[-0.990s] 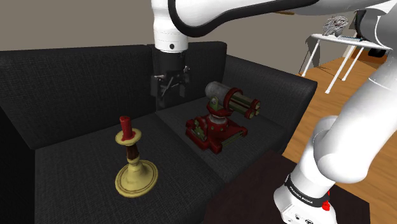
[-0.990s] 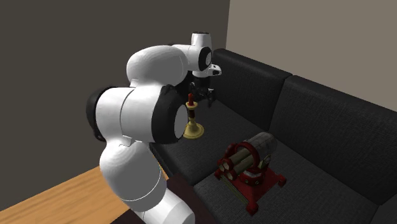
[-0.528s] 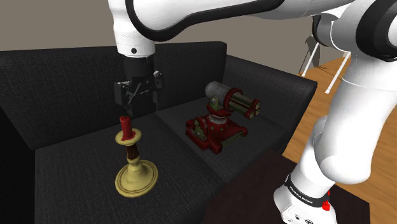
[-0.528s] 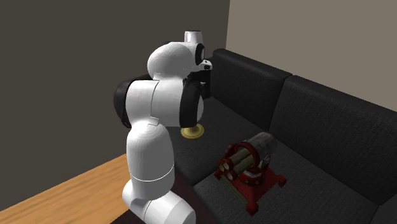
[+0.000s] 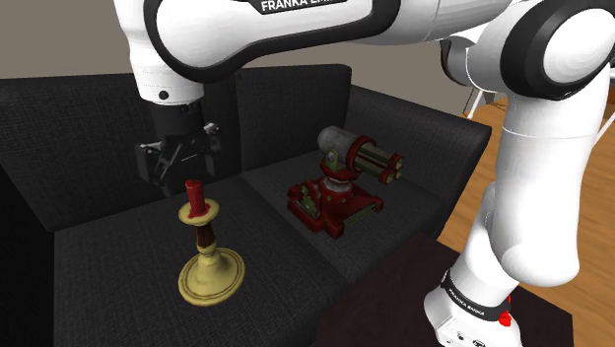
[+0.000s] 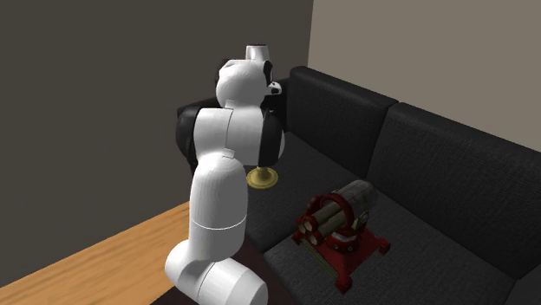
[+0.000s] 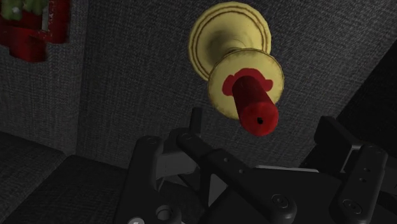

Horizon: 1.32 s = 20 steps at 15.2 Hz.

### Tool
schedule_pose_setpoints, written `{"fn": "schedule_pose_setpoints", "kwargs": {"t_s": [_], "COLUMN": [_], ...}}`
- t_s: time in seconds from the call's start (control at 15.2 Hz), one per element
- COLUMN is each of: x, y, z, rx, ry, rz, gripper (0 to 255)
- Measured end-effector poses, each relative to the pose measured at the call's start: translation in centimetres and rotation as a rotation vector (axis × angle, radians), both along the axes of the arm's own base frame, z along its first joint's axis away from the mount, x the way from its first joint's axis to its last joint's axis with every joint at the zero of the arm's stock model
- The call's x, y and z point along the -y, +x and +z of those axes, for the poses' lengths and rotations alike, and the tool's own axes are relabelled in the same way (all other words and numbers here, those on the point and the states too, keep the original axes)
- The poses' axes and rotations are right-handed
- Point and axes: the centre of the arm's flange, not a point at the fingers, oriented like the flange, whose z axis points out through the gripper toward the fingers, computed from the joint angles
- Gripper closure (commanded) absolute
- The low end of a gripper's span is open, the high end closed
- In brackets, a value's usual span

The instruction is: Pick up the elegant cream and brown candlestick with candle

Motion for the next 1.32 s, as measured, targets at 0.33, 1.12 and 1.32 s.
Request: {"fn": "schedule_pose_setpoints", "kwargs": {"t_s": [0.33,1.12,1.32], "x": [0.1,0.1,0.1], "y": [0.0,0.0,0.0], "z": [-2.2,-1.9,-0.4], "rx": [0.000,0.000,0.000], "ry": [0.000,0.000,0.000], "rz": [0.000,0.000,0.000], "gripper": [255,255,255]}}
